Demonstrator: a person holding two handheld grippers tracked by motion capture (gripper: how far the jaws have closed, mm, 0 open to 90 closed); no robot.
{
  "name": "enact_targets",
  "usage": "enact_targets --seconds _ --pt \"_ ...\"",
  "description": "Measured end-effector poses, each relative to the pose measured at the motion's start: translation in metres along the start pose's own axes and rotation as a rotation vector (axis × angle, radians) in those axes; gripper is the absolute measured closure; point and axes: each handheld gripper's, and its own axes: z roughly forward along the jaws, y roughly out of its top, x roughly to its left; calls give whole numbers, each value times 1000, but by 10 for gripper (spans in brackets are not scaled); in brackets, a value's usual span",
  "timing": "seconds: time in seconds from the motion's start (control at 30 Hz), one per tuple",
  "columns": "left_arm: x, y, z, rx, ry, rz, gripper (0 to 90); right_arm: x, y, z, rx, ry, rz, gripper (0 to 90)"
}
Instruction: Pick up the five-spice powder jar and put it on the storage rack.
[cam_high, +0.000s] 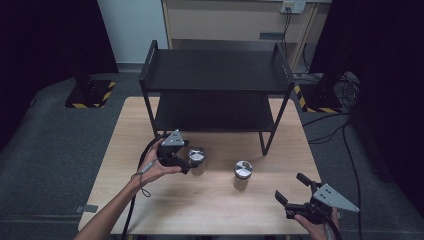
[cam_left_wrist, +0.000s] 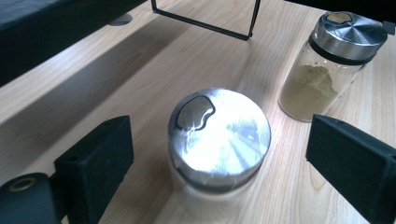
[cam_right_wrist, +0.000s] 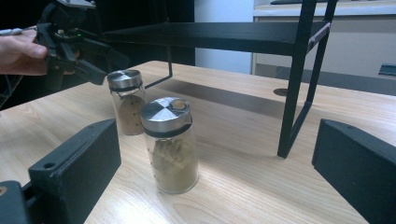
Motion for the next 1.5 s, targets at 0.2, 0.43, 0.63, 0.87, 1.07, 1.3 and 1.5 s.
enact_targets --seconds 0.2,0.43,0.63,0.87,1.07,1.3,1.5 --pt "2 -1 13 10 -12 17 128 0 0 0 -2 -1 1 16" --pt "3 -7 20 1 -8 41 260 0 0 0 -2 -2 2 17" --pt "3 -7 20 -8 -8 43 338 0 0 0 0 -1 1 16" --pt "1 -4 15 -16 -27 39 339 -1 0 0 2 0 1 16" --pt "0 17 -4 -9 -62 74 339 0 0 1 5 3 2 16" --pt "1 42 -35 -7 -93 79 339 -1 1 2 13 9 1 16" --pt "2 63 -65 -13 -103 81 339 -1 1 4 18 15 1 14"
